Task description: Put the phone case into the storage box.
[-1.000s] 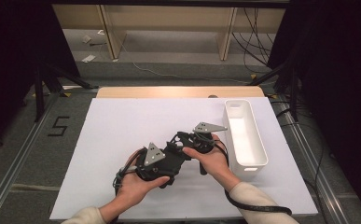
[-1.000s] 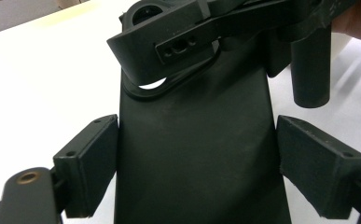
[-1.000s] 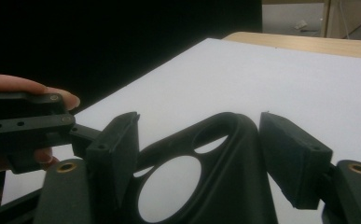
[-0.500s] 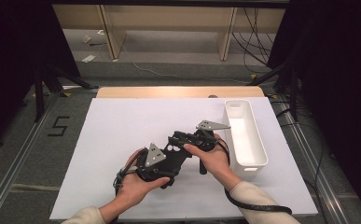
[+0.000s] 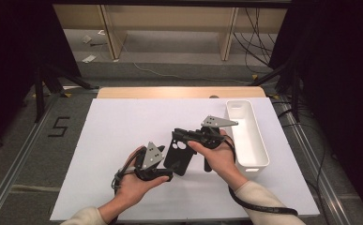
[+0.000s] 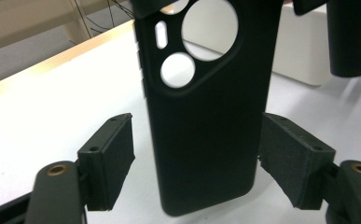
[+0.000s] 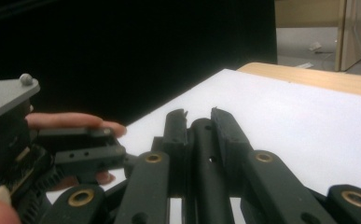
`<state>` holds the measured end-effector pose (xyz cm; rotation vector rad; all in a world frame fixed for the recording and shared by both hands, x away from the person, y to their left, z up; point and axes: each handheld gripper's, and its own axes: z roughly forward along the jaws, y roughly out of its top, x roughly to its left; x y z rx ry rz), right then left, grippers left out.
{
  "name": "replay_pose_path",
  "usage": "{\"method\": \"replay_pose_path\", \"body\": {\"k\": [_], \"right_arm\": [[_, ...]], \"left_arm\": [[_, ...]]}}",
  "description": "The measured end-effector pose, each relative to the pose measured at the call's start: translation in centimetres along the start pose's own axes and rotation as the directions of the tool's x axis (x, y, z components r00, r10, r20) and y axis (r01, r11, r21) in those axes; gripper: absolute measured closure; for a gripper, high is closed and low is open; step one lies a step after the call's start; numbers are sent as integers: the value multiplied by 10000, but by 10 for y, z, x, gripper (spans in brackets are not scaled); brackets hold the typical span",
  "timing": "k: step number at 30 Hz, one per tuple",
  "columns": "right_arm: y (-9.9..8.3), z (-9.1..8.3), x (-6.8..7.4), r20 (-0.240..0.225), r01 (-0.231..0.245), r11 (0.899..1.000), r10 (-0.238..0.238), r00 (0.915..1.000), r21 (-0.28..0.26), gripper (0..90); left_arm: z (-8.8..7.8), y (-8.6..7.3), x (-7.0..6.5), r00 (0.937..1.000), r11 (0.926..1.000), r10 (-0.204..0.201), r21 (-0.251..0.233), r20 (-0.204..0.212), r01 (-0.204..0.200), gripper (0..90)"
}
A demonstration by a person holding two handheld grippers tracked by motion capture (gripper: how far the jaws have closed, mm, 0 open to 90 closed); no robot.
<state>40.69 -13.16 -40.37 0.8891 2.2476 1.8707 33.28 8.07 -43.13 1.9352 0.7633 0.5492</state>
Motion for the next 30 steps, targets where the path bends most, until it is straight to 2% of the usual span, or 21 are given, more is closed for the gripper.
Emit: {"method": "replay_pose_path", "body": {"k": [4,5,15,21,30], "right_arm": [[6,-6,-2,26,338,9994,-338,9994,110,776],[7,-6,-3,-41,440,9989,-440,9990,128,776],[17,-13,-2,-454,1357,9886,-1329,9901,648,775],[20,-13,0,-682,1775,9799,-1717,9828,909,775],[24,-14,4,-1218,2372,9645,-2231,9672,1165,775]], "left_arm": [[1,-2,4,9995,9999,-155,-4,278,155,251],[2,-3,4,9985,9992,-394,121,369,390,249],[4,-7,16,9964,9995,-307,64,794,303,261],[5,-9,19,9935,9999,-89,-43,1133,94,270],[8,-12,19,9838,9995,316,-106,1765,-302,290]]}}
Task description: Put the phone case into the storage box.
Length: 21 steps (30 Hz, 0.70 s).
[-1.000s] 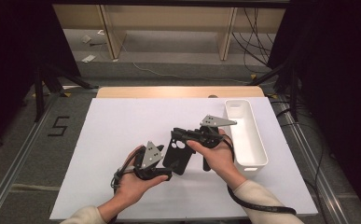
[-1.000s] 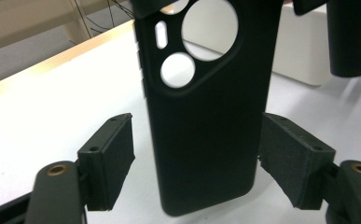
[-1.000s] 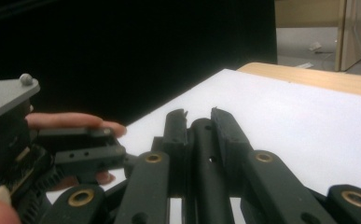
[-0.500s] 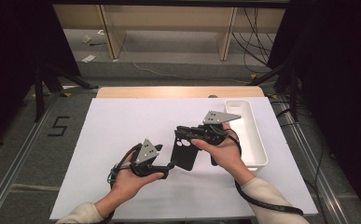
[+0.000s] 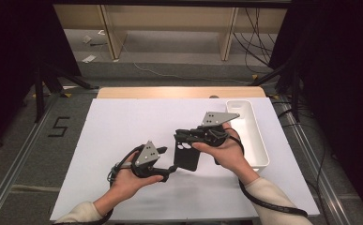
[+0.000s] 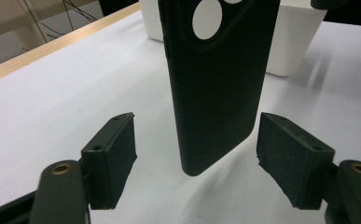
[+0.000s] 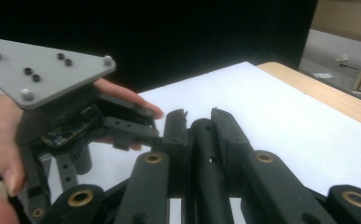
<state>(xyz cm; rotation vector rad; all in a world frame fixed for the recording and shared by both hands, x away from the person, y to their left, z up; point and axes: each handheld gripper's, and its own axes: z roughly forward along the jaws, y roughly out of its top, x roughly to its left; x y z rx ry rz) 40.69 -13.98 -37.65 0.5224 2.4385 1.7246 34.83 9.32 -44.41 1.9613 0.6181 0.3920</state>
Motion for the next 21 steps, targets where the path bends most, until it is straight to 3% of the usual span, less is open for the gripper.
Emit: {"method": "replay_pose_path", "body": {"k": [11,21], "right_arm": [[3,3,6,-803,421,9988,-400,9960,241,775],[5,6,12,-1634,542,9983,-504,9853,189,775]], "left_arm": [[3,-2,0,9961,9992,354,-227,811,-337,366],[4,-3,2,9842,9991,330,-318,1738,-278,543]]}}
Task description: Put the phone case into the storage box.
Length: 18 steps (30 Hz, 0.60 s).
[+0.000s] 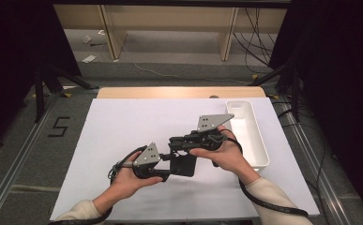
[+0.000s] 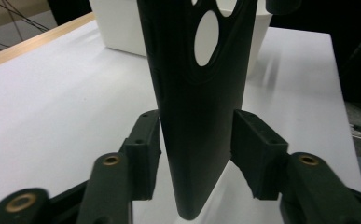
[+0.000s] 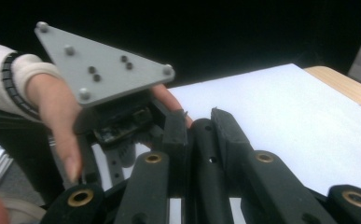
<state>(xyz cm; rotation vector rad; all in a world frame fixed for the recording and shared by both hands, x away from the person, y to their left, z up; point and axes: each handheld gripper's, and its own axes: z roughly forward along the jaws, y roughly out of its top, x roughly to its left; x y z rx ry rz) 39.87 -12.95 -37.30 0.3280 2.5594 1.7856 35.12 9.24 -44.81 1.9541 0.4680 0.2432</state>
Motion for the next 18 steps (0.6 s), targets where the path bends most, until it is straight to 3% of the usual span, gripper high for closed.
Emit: {"method": "replay_pose_path", "body": {"k": [3,12,18], "right_arm": [[1,0,1,-276,42,10000,-43,9996,-42,775],[1,1,3,-661,247,9997,-252,9975,-90,772],[3,-1,2,-723,461,9986,-478,9962,-257,751]], "left_arm": [[0,0,0,9997,10000,23,-9,243,-23,599],[-4,2,1,9991,9999,87,70,408,-90,696],[-8,6,1,9987,9996,-226,148,463,219,765]]}}
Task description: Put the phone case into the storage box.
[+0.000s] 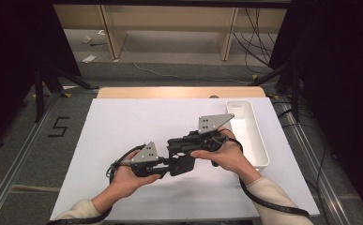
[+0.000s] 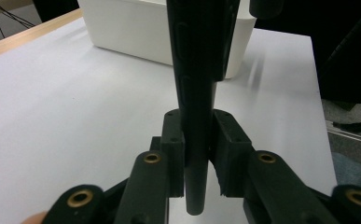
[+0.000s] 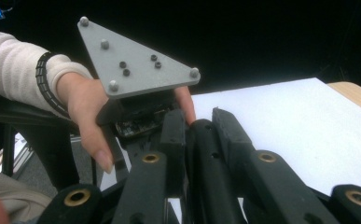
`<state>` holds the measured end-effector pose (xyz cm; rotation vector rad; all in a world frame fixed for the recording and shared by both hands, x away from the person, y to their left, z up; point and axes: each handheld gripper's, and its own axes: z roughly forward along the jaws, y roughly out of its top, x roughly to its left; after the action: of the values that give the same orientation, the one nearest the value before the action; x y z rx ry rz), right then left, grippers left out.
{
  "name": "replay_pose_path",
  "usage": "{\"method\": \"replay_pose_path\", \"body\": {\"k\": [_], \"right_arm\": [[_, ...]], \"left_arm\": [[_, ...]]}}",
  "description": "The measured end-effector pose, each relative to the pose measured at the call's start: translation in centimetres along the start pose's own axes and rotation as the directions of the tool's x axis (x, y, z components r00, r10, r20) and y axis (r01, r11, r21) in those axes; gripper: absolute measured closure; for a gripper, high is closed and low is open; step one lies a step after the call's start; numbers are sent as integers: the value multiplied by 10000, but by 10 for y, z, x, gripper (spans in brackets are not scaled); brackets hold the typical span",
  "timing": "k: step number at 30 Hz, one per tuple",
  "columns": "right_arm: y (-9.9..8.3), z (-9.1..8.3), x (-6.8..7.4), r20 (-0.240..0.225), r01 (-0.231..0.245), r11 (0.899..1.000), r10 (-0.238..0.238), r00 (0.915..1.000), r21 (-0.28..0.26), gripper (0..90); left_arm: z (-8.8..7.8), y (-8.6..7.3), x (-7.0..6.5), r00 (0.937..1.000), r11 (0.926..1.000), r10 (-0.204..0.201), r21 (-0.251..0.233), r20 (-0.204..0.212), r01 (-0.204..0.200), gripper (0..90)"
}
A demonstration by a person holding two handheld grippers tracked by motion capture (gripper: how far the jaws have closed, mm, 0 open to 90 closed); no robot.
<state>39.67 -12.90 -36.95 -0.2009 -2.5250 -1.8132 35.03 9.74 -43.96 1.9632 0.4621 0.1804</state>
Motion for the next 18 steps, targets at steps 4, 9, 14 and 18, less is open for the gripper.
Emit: {"method": "replay_pose_path", "body": {"k": [4,9,14,18], "right_arm": [[1,-1,-1,-52,169,9998,-169,9998,-50,691],[0,-2,-3,69,108,9999,-107,9999,-118,524],[-2,-3,-7,523,-155,9988,179,9985,-458,340],[-3,-3,-8,619,-391,9967,435,9971,-708,274]], "left_arm": [[-2,2,-1,9999,9999,-146,55,-36,146,794],[-4,4,-2,9997,9998,-165,129,-187,168,799],[-5,5,-1,9983,9993,-364,93,-448,369,801],[-7,5,0,9962,9987,-495,120,-719,505,801]]}}
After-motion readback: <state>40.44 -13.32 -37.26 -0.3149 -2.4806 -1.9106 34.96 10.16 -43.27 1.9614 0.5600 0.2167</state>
